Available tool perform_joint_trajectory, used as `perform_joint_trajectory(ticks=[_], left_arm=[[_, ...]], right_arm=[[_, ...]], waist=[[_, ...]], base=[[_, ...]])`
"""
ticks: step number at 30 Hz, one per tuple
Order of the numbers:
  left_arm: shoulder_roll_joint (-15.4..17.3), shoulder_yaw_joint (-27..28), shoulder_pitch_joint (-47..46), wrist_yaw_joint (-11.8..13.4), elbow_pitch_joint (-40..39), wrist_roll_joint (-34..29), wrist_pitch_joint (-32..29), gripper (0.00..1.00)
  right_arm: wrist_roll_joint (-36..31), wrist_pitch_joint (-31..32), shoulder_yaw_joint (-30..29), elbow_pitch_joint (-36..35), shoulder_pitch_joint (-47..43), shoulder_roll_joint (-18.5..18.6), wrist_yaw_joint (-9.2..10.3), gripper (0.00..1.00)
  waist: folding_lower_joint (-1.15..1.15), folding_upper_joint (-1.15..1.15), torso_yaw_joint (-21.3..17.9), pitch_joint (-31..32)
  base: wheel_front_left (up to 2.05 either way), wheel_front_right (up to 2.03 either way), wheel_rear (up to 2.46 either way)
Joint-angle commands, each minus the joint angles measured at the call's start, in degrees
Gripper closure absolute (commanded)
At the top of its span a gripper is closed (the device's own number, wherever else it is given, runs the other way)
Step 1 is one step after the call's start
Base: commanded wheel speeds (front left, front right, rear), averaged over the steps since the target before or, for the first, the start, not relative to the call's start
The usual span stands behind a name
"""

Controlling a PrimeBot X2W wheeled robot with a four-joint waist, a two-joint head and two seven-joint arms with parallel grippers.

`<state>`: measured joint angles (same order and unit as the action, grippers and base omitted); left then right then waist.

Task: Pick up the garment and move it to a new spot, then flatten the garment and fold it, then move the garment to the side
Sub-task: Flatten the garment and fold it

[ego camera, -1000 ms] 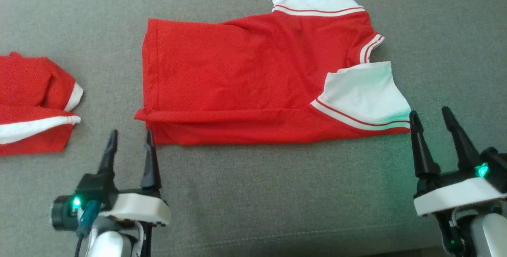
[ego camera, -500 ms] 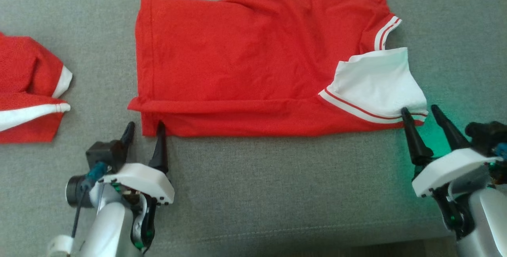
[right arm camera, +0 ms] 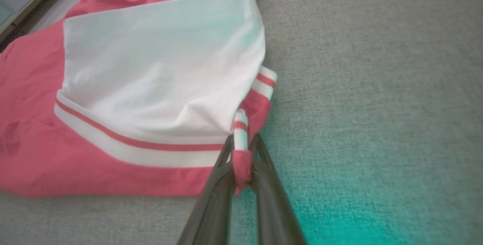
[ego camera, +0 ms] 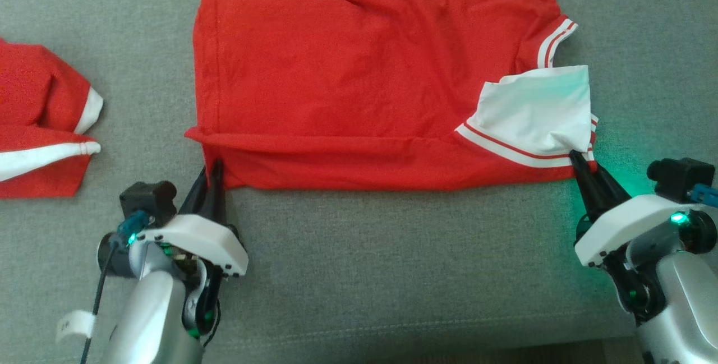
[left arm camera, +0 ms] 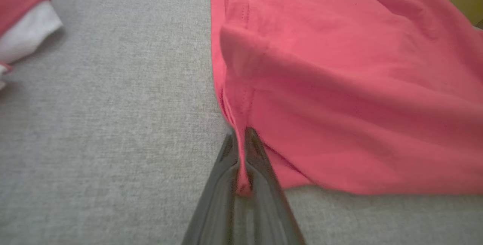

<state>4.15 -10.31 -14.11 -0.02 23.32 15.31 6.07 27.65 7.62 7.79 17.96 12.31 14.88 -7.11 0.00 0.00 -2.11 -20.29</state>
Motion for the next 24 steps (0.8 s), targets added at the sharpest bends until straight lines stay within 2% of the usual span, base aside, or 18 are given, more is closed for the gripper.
perform_joint_trajectory(ticks=[1, 10, 19, 20, 21, 22, 24], left_arm=[[1.2, 1.5, 2.1, 0.3, -0.8, 0.5, -0.5, 1.0], [3.6, 2.0, 8.5, 1.8, -8.1, 0.6, -2.7, 1.0], [4.5, 2.2, 14.6, 3.2, -12.6, 1.7, -6.4, 1.0], [4.6, 2.2, 15.2, 3.3, -12.8, 1.8, -6.9, 0.76], [4.6, 2.1, 15.7, 3.5, -12.9, 1.9, -7.3, 0.17], [4.5, 2.0, 16.2, 3.6, -13.0, 2.0, -7.9, 0.0], [4.3, 2.0, 16.8, 4.2, -13.6, 2.0, -7.7, 0.0]], right_arm=[[1.1, -0.4, 1.4, -1.3, -0.5, 1.1, -0.37, 1.0], [3.1, -1.3, -1.7, -6.3, -8.4, 1.9, -0.37, 1.0], [1.7, 2.6, -5.6, -12.8, -17.8, -1.5, -0.37, 1.0], [1.5, 3.0, -5.7, -13.4, -18.3, -1.9, -0.37, 1.0], [1.2, 3.2, -5.8, -13.9, -18.7, -2.2, -0.37, 0.55], [0.8, 3.4, -6.0, -14.4, -19.0, -2.6, -0.37, 0.0], [-0.3, 2.8, -6.4, -15.6, -19.2, -3.0, -0.37, 0.0]], waist=[[0.0, 0.0, 0.1, 0.3], [0.0, 0.0, 0.6, 3.3], [0.0, 0.0, 0.1, 6.6], [0.0, 0.0, 0.0, 6.9], [0.0, 0.0, -0.1, 7.2], [0.0, 0.0, -0.2, 7.5], [0.0, 0.0, -0.3, 8.0]], base=[[0.0, 0.0, 0.0], [0.0, 0.0, 0.0], [0.0, 0.0, 0.0], [0.0, 0.0, 0.0], [0.0, 0.0, 0.0], [0.0, 0.0, 0.0], [0.0, 0.0, 0.0]])
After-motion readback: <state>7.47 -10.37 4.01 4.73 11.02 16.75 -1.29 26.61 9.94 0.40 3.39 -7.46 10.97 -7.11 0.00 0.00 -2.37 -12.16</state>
